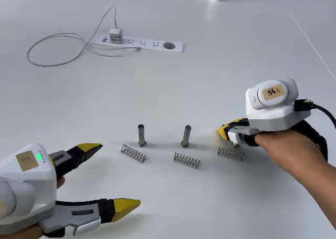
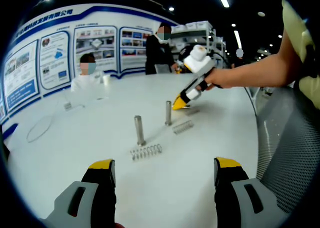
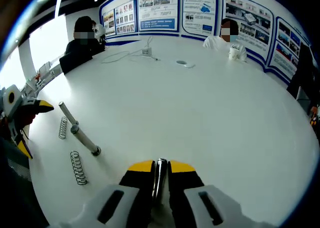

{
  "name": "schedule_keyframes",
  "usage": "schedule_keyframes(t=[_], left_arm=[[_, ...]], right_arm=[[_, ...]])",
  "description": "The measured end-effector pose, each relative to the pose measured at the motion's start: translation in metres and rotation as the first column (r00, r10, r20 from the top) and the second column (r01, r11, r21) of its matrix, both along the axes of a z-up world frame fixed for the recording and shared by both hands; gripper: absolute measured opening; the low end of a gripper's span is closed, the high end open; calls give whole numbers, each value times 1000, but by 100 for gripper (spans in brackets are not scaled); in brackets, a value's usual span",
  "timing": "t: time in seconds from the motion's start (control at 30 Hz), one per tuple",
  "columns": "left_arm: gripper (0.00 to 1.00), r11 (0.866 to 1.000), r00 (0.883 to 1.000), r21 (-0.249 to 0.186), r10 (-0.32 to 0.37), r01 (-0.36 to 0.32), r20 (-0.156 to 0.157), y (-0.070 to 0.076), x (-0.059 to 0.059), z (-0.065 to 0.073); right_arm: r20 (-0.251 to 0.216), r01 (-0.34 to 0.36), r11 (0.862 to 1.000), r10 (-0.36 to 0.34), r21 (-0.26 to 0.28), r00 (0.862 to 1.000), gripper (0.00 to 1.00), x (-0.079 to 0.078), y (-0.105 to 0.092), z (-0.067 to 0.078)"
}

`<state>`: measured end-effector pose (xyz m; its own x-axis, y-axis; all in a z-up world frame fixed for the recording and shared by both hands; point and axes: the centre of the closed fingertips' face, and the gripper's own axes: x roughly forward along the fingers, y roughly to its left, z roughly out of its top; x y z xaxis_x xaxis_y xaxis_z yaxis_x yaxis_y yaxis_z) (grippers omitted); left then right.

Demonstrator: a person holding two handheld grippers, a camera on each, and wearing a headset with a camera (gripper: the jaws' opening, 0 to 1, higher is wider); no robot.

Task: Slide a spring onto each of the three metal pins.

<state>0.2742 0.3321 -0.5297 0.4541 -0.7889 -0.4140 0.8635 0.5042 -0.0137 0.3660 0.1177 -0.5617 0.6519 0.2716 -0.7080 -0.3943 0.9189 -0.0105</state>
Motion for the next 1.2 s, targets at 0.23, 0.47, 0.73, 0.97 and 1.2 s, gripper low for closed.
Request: schedule_keyframes(t=[0.23,0.47,0.73,0.97,1.2], left_arm=[[82,1000,1000,0,0,0,-1,1,1,-1],[82,1000,1000,4,0,0,-4,1,0,-2],[82,1000,1000,-2,3,-3,6,0,3,2],[82,1000,1000,-2,8,-8,6,2,2,2],[82,1000,1000,-5,7,-7,14,2,2,5]], right_arm=[[-5,4,1000,-4,3,1000,10,-1,1,0],[-11,14,1000,-14,5,1000,9,-2,0,0],[-14,11,1000,-11,0,1000,9,-3,0,0],[11,11,1000,-11,13,1000,9,-6,3,13],[38,10,1000,-11,22,999,9,-9,4,26]])
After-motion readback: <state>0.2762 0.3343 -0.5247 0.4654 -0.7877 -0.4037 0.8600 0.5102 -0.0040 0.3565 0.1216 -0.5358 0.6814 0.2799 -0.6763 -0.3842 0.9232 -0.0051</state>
